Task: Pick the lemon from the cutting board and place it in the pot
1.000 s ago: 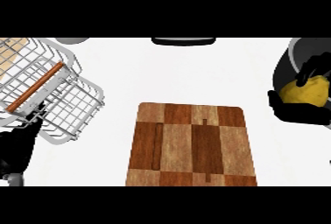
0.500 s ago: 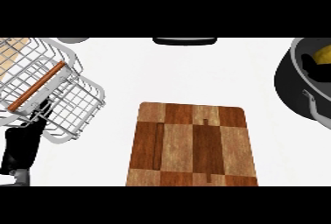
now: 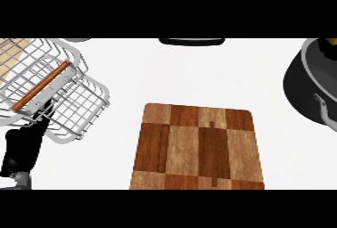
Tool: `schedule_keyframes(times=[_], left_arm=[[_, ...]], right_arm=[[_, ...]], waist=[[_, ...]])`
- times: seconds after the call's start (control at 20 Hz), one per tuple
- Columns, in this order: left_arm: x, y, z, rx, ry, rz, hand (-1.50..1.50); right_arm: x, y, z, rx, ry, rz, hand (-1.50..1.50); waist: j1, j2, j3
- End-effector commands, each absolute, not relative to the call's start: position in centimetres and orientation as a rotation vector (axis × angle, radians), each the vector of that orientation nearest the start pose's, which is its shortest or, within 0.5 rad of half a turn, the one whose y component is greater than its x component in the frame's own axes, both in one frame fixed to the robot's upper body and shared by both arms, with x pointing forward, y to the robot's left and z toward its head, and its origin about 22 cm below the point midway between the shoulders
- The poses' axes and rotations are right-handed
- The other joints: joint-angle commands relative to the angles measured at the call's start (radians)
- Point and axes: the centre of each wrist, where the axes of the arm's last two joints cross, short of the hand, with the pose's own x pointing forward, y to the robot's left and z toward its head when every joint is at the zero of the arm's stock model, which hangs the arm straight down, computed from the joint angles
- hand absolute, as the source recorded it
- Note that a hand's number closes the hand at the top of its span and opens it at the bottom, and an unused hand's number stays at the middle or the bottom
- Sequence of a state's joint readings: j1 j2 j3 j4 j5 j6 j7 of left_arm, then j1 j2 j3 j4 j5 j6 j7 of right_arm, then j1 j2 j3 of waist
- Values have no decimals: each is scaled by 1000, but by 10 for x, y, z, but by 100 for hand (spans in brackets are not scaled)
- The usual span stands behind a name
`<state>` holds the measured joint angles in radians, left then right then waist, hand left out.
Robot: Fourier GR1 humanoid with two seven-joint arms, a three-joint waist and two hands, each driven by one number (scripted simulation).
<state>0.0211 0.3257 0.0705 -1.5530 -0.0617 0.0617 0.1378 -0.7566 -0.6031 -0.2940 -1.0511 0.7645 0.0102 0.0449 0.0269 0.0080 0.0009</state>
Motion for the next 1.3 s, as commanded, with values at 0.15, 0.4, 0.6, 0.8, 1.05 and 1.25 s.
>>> schedule_keyframes(times=[0.15, 0.4, 0.6, 0.8, 1.05, 1.25], left_arm=[[232, 311, 22, 414, -1421, -168, 0], [248, 306, 23, 400, -1424, -172, 0], [237, 306, 12, 389, -1406, -182, 0], [244, 319, 34, 402, -1445, -178, 0], [258, 319, 30, 411, -1433, -175, 0], [248, 315, 16, 394, -1423, -170, 0]], right_arm=[[408, -403, 169, -1264, -1451, 670, 150], [424, -401, 175, -1174, -1447, 614, 150], [422, -411, 161, -1077, -1400, 555, -150], [416, -420, 145, -1008, -1470, 502, -150], [434, -396, 165, -985, -1558, 455, -150], [423, -415, 166, -895, -1823, 159, -150]], waist=[[15, 5, 0], [26, 13, 1], [39, 17, 2], [39, 17, 3], [35, 18, 2], [21, 16, 4]])
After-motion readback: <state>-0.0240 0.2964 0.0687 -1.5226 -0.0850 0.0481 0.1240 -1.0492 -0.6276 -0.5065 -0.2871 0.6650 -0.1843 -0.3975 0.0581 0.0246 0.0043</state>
